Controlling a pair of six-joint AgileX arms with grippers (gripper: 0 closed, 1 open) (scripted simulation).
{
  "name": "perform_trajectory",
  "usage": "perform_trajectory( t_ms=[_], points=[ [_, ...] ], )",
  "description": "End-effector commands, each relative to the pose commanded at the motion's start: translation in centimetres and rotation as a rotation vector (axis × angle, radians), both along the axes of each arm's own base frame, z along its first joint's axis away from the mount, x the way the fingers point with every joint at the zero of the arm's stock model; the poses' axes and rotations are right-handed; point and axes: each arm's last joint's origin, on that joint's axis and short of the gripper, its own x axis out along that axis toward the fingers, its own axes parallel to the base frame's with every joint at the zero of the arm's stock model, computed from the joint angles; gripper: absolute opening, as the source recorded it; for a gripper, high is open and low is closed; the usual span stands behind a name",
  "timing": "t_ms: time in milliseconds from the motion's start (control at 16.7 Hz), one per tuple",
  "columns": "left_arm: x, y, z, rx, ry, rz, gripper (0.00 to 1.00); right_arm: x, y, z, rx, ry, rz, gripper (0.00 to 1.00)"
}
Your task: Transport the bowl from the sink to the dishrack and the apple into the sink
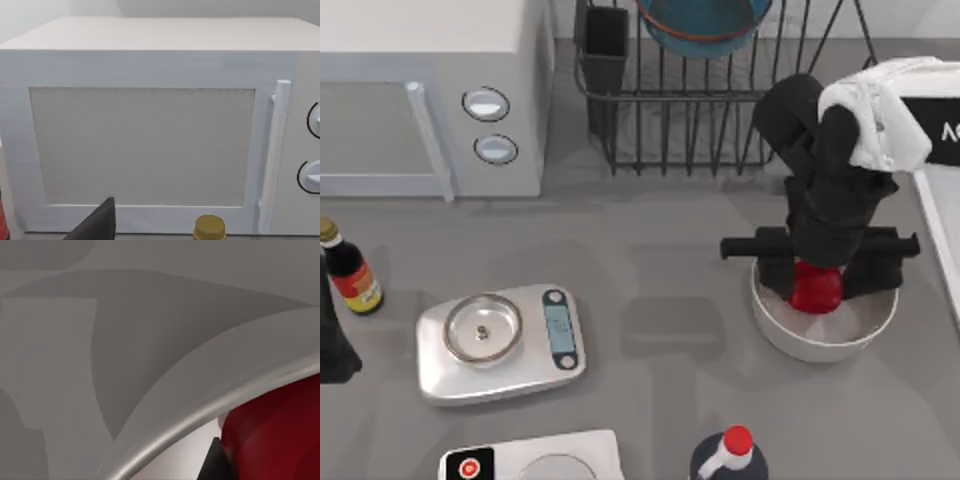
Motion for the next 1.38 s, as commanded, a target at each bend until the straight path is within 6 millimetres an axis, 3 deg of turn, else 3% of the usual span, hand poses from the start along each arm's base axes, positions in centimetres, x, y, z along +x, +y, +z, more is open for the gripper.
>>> perform_trajectory(
  t_ms=[660,1140,1200,1380],
  points=[
    [0.0,0.0,0.0,0.0,0.0,0.0,1.0,0.0,0.0,0.0,0.0,0.0,0.0,0.02],
    [0.0,0.0,0.0,0.0,0.0,0.0,1.0,0.0,0.0,0.0,0.0,0.0,0.0,0.0],
    [0.0,0.0,0.0,0.0,0.0,0.0,1.0,-1.0,-0.1,3.9,0.012,-0.042,0.007,0.0],
    [0.0,0.0,0.0,0.0,0.0,0.0,1.0,-0.8,0.1,5.1,0.017,-0.05,0.008,0.0]
  ],
)
